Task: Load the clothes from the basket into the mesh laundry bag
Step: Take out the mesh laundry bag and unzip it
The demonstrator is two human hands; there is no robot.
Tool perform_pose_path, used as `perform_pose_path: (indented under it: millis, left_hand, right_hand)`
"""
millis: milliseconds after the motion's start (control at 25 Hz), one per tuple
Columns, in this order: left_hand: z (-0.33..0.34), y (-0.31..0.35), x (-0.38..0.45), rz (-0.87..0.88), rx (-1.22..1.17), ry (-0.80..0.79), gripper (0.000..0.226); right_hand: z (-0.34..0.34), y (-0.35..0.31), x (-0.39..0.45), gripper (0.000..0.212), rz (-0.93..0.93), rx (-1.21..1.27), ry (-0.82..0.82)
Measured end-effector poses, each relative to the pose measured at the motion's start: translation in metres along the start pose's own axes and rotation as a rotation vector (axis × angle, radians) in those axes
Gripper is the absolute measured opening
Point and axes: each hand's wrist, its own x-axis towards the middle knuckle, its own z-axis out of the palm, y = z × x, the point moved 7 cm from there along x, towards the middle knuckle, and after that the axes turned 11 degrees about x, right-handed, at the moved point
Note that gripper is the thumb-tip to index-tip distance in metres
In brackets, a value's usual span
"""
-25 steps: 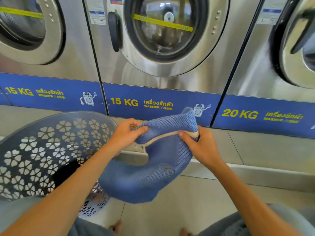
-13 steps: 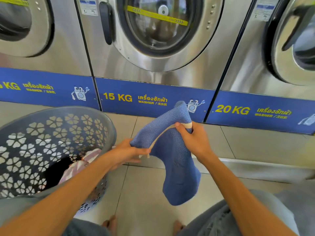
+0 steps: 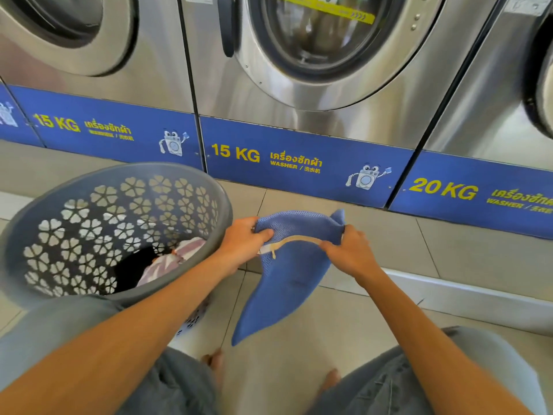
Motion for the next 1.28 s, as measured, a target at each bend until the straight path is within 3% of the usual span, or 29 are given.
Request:
perform_pose_path:
  millis: [160,280,440,600,1040,1280]
  left_hand:
    - [0.004,0.01,-0.001,0.071,0.115,-0.008,0.021]
    - [0.011,0.008,0.006,0.081,0.065,-0.037,0.03]
    - [0.015,0.005,0.009,0.073,0.018,-0.058,0.031]
    - [0.012,0.004,0.014,0.063,0.011,-0.052,0.03]
    - [0.023,-0.005,0.006,0.022,0.036,-0.303,0.041]
    - [0.017,0.003,0.004,0.096,0.15,-0.259,0.036]
  right_hand:
    - [-0.001,-0.021,-0.007,0.048,-0.134,0.032,0.149]
    - [0.028,-0.036,-0.017,0.013,-0.212,0.062,0.001]
    - [0.071,-0.038,-0.031,0.026,-0.239,0.072,-0.185]
    - [0.074,-0.039,-0.025,0.027,-0.242,0.087,-0.209]
    - [0.086,-0.035,-0.021,0.023,-0.254,0.032,-0.294]
    - [0.079,-0.034,-0.021,0.019,-0.246,0.056,-0.285]
